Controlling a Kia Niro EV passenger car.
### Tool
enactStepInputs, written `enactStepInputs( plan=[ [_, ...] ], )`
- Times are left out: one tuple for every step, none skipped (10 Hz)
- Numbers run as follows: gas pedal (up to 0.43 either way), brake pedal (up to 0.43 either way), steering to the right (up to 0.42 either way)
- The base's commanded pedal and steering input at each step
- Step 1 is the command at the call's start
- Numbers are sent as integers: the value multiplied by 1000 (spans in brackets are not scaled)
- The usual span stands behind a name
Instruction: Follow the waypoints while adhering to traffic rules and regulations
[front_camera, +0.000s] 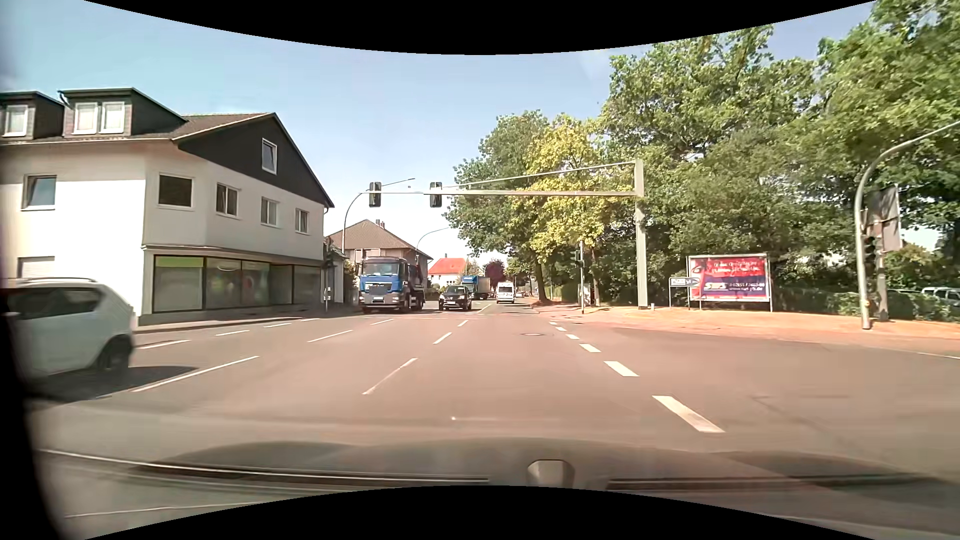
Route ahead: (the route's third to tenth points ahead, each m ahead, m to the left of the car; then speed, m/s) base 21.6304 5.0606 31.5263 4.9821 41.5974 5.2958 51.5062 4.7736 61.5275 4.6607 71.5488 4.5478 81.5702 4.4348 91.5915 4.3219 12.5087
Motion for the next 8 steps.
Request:
enactStepInputs(
  plan=[
    [197,6,2],
    [197,6,2],
    [177,6,1],
    [157,6,1],
    [157,6,-1],
    [138,6,-2],
    [98,6,-2],
    [87,6,-2]
  ],
)
